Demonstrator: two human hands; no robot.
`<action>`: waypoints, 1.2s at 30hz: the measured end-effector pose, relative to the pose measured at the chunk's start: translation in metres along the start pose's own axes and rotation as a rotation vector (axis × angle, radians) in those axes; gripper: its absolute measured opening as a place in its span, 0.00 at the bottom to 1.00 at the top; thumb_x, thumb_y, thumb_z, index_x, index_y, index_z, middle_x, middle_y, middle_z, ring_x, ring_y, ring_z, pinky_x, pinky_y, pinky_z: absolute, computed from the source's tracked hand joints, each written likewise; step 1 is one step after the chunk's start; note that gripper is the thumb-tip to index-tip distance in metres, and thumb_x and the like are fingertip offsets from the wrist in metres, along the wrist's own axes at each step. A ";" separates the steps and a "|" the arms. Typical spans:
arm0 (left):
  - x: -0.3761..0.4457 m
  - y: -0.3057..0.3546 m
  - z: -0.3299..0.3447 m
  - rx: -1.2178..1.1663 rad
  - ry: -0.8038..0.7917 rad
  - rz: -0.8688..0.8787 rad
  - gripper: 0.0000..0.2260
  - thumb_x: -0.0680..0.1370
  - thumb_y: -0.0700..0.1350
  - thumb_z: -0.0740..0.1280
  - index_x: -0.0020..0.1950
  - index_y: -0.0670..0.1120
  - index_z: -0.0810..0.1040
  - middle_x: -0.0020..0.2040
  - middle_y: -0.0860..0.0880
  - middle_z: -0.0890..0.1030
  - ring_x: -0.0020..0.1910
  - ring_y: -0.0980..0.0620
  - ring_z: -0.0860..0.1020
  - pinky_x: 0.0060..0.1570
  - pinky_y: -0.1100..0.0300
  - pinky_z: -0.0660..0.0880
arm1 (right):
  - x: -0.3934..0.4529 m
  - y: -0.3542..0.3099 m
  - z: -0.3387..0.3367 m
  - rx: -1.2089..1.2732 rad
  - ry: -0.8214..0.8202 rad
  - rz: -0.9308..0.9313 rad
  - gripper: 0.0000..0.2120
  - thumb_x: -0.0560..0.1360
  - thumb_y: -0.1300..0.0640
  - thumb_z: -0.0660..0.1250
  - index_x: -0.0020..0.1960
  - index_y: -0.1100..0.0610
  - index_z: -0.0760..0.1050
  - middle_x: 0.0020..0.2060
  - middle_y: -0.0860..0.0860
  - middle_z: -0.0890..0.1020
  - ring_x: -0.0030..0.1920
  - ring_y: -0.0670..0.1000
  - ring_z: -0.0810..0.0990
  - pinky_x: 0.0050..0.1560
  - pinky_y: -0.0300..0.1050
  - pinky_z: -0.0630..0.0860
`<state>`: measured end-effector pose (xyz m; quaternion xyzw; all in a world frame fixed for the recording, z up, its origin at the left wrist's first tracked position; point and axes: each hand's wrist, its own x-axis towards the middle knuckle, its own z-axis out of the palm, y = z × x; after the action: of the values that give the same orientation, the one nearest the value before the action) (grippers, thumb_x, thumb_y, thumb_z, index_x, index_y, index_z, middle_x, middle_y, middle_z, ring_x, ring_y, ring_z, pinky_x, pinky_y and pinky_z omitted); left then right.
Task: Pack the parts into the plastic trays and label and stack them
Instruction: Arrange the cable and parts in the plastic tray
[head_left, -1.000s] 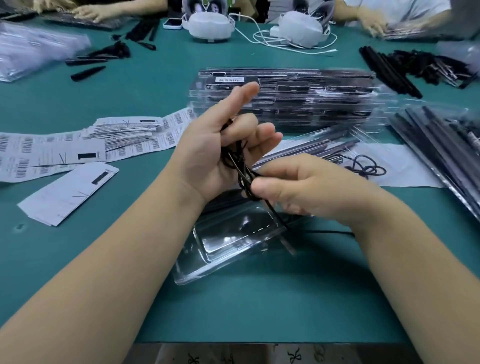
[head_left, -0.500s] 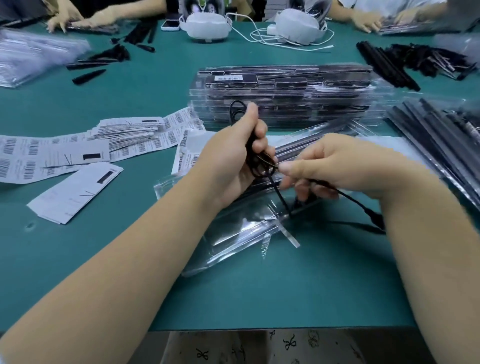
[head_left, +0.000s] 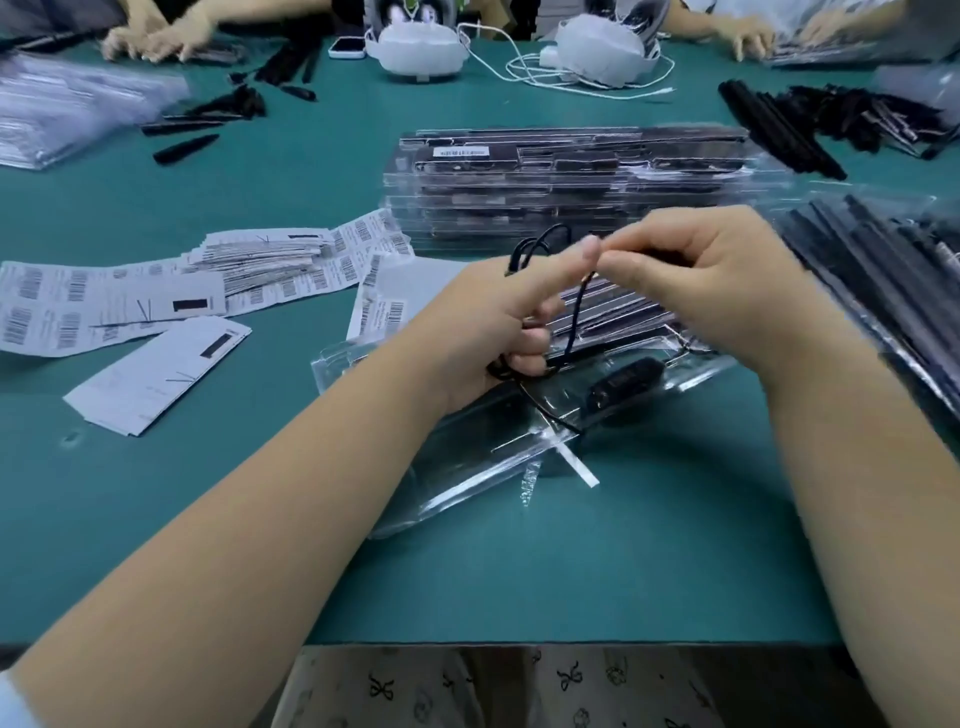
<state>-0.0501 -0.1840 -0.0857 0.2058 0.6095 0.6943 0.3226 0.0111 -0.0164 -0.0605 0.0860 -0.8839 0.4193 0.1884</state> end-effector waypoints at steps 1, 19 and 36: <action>0.000 -0.001 0.001 0.066 -0.034 0.014 0.11 0.72 0.52 0.71 0.36 0.52 0.71 0.28 0.55 0.61 0.22 0.58 0.57 0.21 0.68 0.57 | 0.000 -0.002 0.008 -0.024 0.049 -0.052 0.08 0.73 0.57 0.71 0.42 0.43 0.79 0.34 0.40 0.82 0.37 0.39 0.77 0.41 0.33 0.73; 0.000 -0.001 0.001 -0.099 -0.018 0.022 0.18 0.74 0.56 0.67 0.36 0.51 0.60 0.23 0.55 0.57 0.21 0.56 0.57 0.21 0.66 0.61 | 0.002 0.003 0.006 0.571 0.147 0.254 0.05 0.72 0.55 0.70 0.38 0.52 0.82 0.30 0.49 0.82 0.27 0.45 0.73 0.28 0.35 0.69; -0.009 0.006 0.016 0.324 0.266 0.289 0.13 0.72 0.50 0.62 0.41 0.39 0.72 0.33 0.41 0.73 0.33 0.46 0.72 0.36 0.53 0.70 | -0.004 -0.013 0.022 0.374 -0.309 0.340 0.14 0.61 0.49 0.78 0.35 0.52 0.75 0.23 0.44 0.69 0.23 0.43 0.64 0.21 0.34 0.60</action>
<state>-0.0338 -0.1791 -0.0763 0.2466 0.7142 0.6474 0.1001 0.0133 -0.0417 -0.0659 0.0326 -0.8114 0.5822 -0.0407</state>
